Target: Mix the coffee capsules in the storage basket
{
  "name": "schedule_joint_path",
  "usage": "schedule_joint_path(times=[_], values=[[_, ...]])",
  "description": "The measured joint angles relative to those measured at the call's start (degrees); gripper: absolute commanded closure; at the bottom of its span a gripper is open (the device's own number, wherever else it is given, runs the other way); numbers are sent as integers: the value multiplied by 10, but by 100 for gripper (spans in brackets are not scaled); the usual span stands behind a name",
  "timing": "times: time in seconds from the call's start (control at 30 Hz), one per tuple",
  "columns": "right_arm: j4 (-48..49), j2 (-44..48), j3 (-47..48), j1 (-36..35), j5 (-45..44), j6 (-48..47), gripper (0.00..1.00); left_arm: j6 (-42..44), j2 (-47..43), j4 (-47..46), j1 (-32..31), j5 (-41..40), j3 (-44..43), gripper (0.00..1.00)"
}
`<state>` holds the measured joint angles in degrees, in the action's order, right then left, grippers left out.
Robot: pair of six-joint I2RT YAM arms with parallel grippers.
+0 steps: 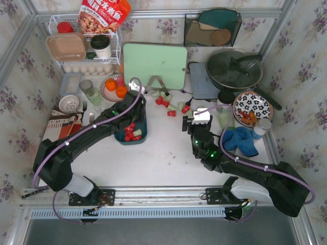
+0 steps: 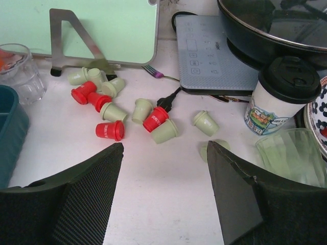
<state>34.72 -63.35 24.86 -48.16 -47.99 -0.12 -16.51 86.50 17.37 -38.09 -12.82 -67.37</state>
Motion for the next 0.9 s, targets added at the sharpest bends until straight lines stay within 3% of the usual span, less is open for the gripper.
schedule_joint_path(times=[0.33, 0.4, 0.57, 0.9], values=[[-5, -71, 24, 14, 14, 15, 25, -6, -27, 3, 5, -51, 97, 75], [-15, -90, 36, 31, 31, 31, 25, -8, -27, 1, 5, -57, 105, 71], [-53, -148, 64, 92, 92, 84, 24, -12, -24, -8, 11, -66, 116, 50], [-149, -267, 154, 163, 229, 182, 26, -10, -53, -37, 26, -38, 150, 35]])
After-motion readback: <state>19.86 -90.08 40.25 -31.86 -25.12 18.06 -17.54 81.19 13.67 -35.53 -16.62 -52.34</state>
